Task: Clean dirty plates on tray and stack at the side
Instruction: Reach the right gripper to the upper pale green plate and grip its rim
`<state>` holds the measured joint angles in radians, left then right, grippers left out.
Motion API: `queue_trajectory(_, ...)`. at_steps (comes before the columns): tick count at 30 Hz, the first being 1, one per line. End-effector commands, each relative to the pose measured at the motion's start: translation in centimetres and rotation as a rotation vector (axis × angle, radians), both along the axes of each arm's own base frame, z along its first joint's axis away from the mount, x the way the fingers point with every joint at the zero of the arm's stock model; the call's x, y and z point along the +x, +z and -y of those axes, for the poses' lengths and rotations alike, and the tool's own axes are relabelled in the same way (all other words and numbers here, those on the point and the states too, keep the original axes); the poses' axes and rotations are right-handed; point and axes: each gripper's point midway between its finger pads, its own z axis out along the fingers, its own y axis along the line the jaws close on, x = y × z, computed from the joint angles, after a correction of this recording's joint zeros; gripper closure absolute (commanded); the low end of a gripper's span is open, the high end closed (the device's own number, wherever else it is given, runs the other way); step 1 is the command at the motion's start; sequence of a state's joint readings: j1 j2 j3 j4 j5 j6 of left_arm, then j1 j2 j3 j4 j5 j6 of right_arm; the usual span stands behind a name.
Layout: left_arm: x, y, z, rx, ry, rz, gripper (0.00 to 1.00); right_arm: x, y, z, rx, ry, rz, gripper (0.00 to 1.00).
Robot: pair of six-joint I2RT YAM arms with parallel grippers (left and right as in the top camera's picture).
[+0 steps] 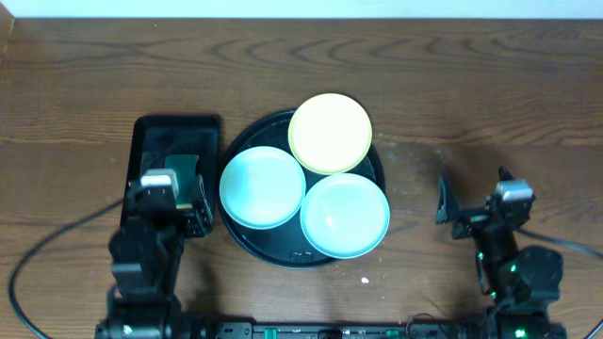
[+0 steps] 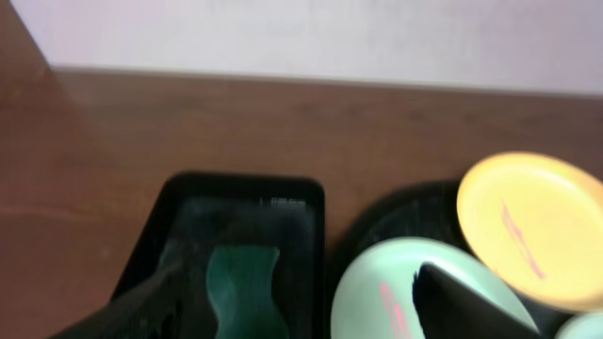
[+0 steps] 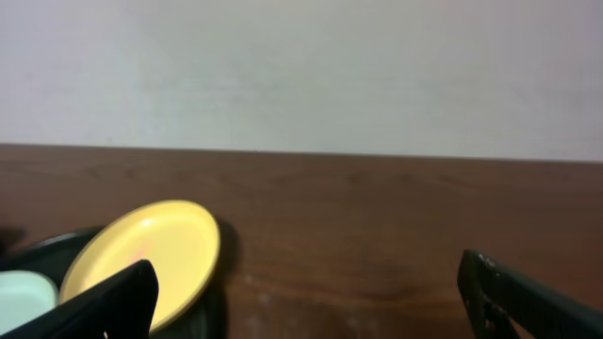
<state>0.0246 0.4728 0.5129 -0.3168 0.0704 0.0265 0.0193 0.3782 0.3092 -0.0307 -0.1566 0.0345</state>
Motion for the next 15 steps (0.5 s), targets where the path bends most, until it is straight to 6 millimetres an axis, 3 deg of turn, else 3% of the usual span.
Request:
queue_trajectory(1,1.1,3.8,0.2,-0.010,-0.009,-0.075,0.25,1.8,3.1,-1.7,-0.015,0.096,-0.055,0.01)
queue_trajectory(5,1.9,5.1,0.1,-0.014,-0.007,-0.223,0.25,4.1,4.0,-3.0,0.004,0.169,-0.195,0.01)
queue_trajectory(9,2.5,6.0,0.1,-0.035,0.004,-0.437,0.25,6.4,3.5,-4.4,0.044,0.251,-0.424,0.01)
queue_trajectory(13,3.4,5.2,0.4,-0.049,-0.006,-0.629,0.25,7.9,1.7,-6.1,0.118,0.343,-0.677,0.01)
queue_trajectory(15,4.2,4.1,0.4,-0.050,-0.005,-0.672,0.25,8.9,1.0,-6.5,0.135,0.361,-0.717,0.01)
